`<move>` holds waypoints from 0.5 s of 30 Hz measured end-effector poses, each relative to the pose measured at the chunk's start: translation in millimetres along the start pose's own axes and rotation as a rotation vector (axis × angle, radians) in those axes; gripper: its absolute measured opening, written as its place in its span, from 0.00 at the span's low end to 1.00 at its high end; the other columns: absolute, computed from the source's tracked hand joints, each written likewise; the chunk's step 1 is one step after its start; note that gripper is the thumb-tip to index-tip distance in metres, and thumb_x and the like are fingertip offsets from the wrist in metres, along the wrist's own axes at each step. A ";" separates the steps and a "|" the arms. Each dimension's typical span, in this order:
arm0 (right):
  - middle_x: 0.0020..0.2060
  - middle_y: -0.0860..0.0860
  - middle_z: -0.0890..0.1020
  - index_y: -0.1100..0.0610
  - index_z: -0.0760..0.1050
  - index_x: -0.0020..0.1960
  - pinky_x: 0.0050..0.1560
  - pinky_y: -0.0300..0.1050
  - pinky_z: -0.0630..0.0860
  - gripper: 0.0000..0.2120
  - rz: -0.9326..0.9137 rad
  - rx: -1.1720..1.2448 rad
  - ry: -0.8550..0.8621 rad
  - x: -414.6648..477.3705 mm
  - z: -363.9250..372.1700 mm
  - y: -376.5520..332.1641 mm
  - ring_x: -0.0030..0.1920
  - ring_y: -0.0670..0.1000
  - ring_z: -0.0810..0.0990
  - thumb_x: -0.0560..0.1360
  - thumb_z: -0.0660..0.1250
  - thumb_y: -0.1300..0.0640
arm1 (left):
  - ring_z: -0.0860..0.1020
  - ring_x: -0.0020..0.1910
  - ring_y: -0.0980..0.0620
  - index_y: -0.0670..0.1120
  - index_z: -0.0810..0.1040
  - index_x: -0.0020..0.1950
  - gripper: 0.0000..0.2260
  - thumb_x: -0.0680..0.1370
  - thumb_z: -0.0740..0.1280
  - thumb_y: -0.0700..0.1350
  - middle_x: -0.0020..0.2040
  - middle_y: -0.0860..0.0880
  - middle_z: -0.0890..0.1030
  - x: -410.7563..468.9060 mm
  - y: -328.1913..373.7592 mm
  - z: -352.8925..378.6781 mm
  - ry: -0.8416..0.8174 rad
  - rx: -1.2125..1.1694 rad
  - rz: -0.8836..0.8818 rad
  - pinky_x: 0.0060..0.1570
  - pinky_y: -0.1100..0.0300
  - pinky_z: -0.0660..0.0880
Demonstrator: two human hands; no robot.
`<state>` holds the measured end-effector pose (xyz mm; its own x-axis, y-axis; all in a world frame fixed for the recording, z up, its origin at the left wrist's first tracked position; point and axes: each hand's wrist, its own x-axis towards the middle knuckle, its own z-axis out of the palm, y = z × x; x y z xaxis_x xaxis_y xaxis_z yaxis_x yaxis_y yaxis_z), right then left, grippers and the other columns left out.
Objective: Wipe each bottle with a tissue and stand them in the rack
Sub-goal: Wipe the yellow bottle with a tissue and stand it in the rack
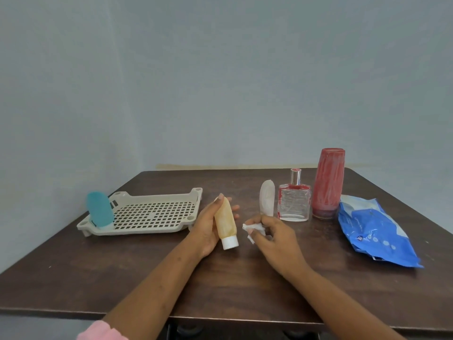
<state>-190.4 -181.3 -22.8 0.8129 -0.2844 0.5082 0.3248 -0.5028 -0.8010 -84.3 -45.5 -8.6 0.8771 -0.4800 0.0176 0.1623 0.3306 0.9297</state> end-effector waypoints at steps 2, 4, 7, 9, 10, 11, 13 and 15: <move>0.38 0.42 0.82 0.52 0.80 0.43 0.40 0.30 0.72 0.01 0.003 0.026 -0.017 0.0 2.8 -2.2 0.41 0.41 0.78 0.73 0.70 0.57 | 0.82 0.46 0.47 0.41 0.76 0.64 0.21 0.77 0.63 0.53 0.52 0.41 0.83 -1.6 0.5 -0.6 -0.027 0.007 0.006 0.51 0.52 0.78; 0.35 0.40 0.81 0.54 0.80 0.41 0.38 0.30 0.70 0.02 -0.002 0.033 -0.027 -0.1 5.4 -3.2 0.37 0.40 0.78 0.72 0.71 0.57 | 0.82 0.46 0.47 0.41 0.76 0.63 0.20 0.74 0.65 0.50 0.52 0.40 0.82 -3.0 0.8 -0.3 -0.046 -0.002 0.017 0.47 0.53 0.80; 0.36 0.41 0.81 0.54 0.79 0.40 0.38 0.30 0.71 0.02 -0.004 0.009 0.003 0.7 6.2 -1.4 0.37 0.41 0.78 0.71 0.72 0.58 | 0.82 0.46 0.46 0.39 0.73 0.65 0.23 0.73 0.67 0.47 0.50 0.40 0.83 -2.8 1.0 0.2 -0.051 -0.005 0.043 0.43 0.53 0.81; 0.37 0.42 0.82 0.54 0.79 0.41 0.39 0.31 0.72 0.02 0.000 0.005 0.025 0.5 5.3 0.8 0.39 0.42 0.78 0.71 0.72 0.59 | 0.83 0.46 0.46 0.38 0.72 0.66 0.25 0.72 0.67 0.49 0.50 0.40 0.83 -3.0 0.6 0.7 -0.049 -0.025 0.048 0.43 0.52 0.81; 0.38 0.43 0.82 0.54 0.79 0.42 0.40 0.30 0.72 0.03 -0.004 -0.001 0.025 0.1 4.7 0.8 0.40 0.41 0.78 0.71 0.71 0.60 | 0.83 0.46 0.45 0.37 0.72 0.66 0.26 0.73 0.67 0.50 0.51 0.40 0.82 -3.1 -0.1 0.4 -0.048 -0.043 0.043 0.43 0.52 0.82; 0.39 0.42 0.82 0.54 0.79 0.44 0.41 0.28 0.71 0.04 -0.008 -0.007 0.019 -0.2 4.3 0.9 0.42 0.39 0.78 0.71 0.71 0.61 | 0.83 0.46 0.45 0.37 0.72 0.66 0.26 0.73 0.67 0.51 0.51 0.40 0.82 -2.9 -0.7 0.1 -0.050 -0.064 0.036 0.44 0.51 0.82; 0.41 0.41 0.81 0.54 0.78 0.47 0.42 0.26 0.71 0.07 -0.010 -0.013 -0.002 -0.4 3.9 0.4 0.44 0.37 0.78 0.71 0.71 0.63 | 0.83 0.47 0.43 0.38 0.74 0.64 0.25 0.73 0.65 0.53 0.52 0.40 0.82 -3.7 -0.9 0.0 -0.071 -0.089 0.032 0.45 0.51 0.82; 0.41 0.41 0.81 0.54 0.79 0.46 0.42 0.27 0.71 0.06 -0.003 -0.037 -0.005 0.9 4.4 0.9 0.43 0.37 0.77 0.71 0.71 0.63 | 0.83 0.48 0.43 0.42 0.75 0.63 0.24 0.73 0.63 0.56 0.52 0.41 0.82 -4.6 -1.1 0.5 -0.096 -0.085 0.035 0.45 0.51 0.82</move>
<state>-187.3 -178.4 -24.5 0.8145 -0.2788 0.5087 0.3092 -0.5333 -0.7874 -88.7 -44.1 -9.5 0.8362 -0.5413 0.0881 0.1738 0.4138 0.8936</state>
